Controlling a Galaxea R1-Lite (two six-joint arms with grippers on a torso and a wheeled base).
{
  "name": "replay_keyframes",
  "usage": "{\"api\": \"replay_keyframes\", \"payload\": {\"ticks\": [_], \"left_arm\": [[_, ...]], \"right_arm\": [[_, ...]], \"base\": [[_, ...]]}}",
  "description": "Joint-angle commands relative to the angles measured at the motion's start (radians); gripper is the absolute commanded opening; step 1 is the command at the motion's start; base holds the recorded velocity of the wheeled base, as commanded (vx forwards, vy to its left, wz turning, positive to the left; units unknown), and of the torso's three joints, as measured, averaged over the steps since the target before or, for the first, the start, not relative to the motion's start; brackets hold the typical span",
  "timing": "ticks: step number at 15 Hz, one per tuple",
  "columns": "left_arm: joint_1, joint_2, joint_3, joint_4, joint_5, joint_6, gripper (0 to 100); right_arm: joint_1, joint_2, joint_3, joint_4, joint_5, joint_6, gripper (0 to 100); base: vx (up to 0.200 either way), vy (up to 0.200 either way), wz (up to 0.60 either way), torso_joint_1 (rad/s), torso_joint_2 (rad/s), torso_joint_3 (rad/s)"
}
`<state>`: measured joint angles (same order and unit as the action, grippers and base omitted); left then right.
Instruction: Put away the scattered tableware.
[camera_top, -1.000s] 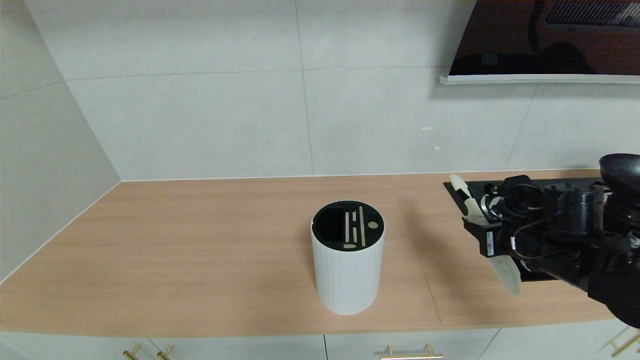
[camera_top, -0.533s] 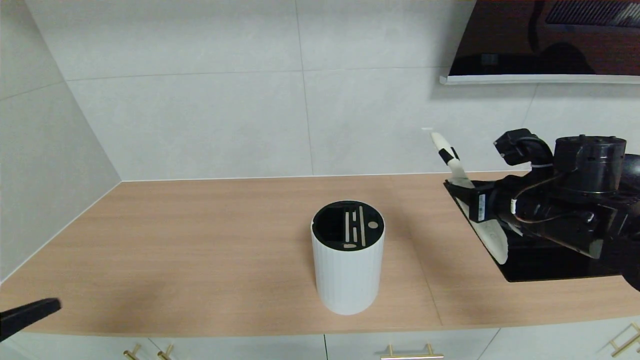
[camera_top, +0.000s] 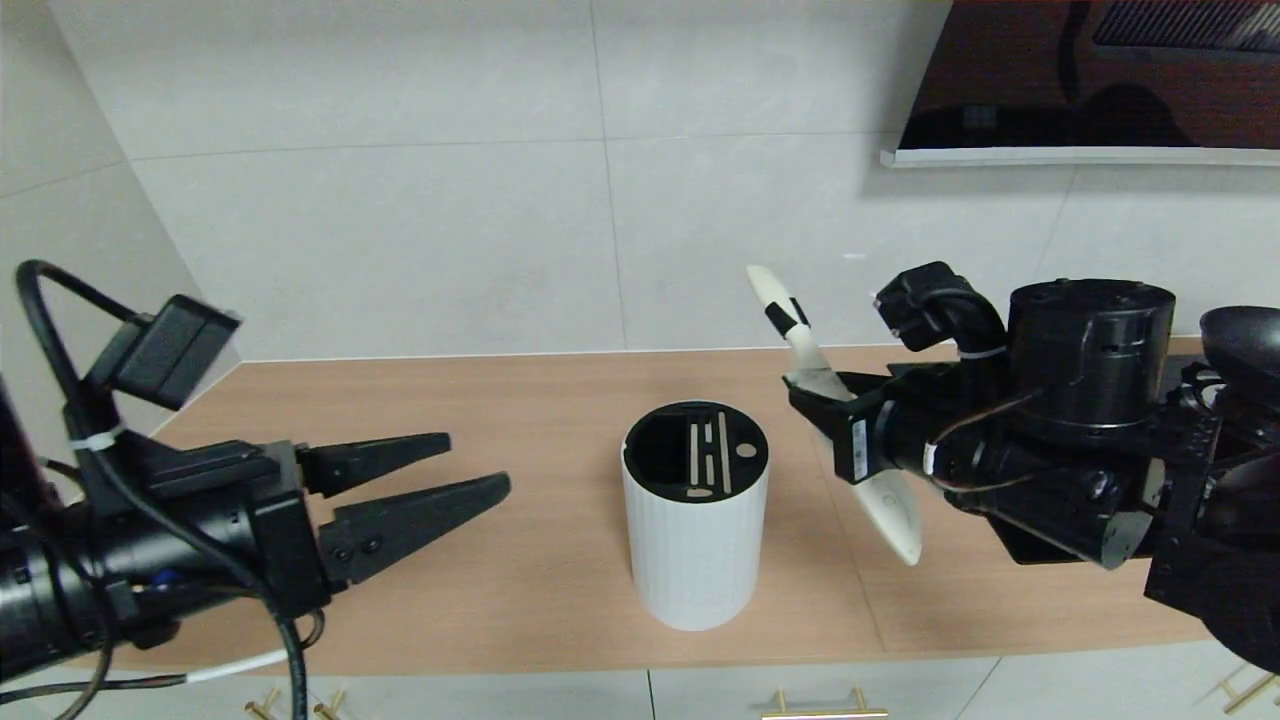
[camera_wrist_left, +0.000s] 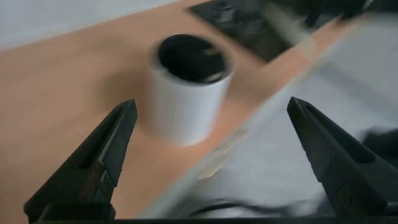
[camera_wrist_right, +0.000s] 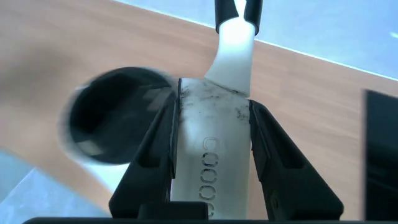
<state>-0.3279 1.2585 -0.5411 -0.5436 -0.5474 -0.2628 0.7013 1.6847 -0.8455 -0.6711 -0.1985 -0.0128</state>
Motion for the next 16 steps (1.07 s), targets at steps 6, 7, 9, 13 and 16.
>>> {"api": "replay_keyframes", "payload": {"ticks": [6,7,9,13,16], "left_arm": [[-0.172,0.236,0.006,-0.397,0.070,-0.493,100],[-0.191,0.268,0.004,-0.418,0.106,-0.493,100],[-0.224,0.332,0.004,-0.469,0.172,-0.495,100],[-0.263,0.437,0.010,-0.607,0.265,-0.492,100],[-0.284,0.456,0.018,-0.659,0.307,-0.487,100]], "right_arm": [[0.213,0.084,-0.043,-0.015,-0.071,0.145,0],[0.228,0.087,-0.046,-0.016,-0.070,0.163,0],[0.236,0.087,-0.046,-0.016,-0.067,0.174,0],[0.270,0.087,-0.033,-0.061,-0.068,0.175,0],[0.284,0.093,-0.033,-0.061,-0.068,0.175,0]], "base": [[0.000,0.000,0.00,0.000,0.00,0.000],[0.000,0.000,0.00,0.000,0.00,0.000],[0.000,0.000,0.00,0.000,0.00,0.000],[0.000,0.000,0.00,0.000,0.00,0.000],[0.000,0.000,0.00,0.000,0.00,0.000]]}}
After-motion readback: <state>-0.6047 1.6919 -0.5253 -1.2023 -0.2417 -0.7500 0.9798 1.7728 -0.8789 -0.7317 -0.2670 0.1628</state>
